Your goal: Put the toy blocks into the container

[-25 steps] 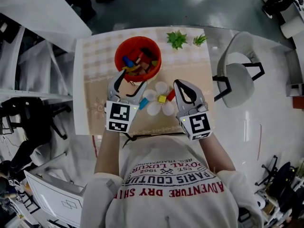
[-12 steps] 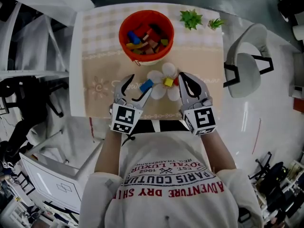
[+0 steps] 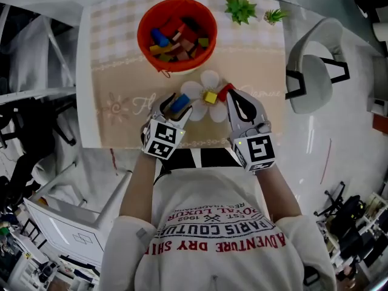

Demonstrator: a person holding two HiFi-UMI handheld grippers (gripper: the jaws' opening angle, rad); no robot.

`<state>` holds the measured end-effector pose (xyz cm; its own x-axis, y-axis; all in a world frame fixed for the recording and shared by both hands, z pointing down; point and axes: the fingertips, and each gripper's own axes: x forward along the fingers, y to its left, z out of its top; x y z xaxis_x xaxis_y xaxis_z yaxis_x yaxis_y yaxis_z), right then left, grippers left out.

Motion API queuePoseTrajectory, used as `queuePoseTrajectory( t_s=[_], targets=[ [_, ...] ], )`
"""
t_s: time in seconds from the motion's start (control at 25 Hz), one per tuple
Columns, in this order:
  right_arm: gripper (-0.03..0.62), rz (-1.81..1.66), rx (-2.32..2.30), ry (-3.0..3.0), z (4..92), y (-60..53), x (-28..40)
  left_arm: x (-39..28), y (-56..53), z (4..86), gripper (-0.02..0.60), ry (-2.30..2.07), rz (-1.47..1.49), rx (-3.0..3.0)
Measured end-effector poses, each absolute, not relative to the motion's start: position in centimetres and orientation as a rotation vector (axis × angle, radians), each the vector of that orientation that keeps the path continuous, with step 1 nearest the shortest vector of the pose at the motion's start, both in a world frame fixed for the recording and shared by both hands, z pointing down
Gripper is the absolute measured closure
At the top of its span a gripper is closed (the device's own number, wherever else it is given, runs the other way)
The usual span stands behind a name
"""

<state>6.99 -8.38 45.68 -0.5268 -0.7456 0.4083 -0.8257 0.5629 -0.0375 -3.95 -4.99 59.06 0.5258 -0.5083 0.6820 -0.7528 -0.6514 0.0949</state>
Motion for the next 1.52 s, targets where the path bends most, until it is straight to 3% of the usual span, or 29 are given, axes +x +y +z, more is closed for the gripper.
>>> queuePoseTrajectory(
  t_s=[0.16,0.48,1.0,1.52],
  targets=[
    [0.592,0.323,1.308,-2.442,45.7,-8.6,7.4,-4.0,-4.8,59.9,0.419,-1.032,0.959,2.383],
    [0.592,0.292,1.334,-2.454,44.5,-8.5,7.0,-4.0,-4.9,58.6,0.425,-0.985,0.945,2.397],
    [0.592,0.169,1.35,-2.528,39.3,-9.5,5.4,-4.6,-8.3,43.7,0.423,-1.207,0.663,2.645],
    [0.592,0.016,1.397,-2.589,34.3,-12.0,4.1,-6.7,-14.3,36.0,0.423,-1.388,0.566,2.749]
  ],
)
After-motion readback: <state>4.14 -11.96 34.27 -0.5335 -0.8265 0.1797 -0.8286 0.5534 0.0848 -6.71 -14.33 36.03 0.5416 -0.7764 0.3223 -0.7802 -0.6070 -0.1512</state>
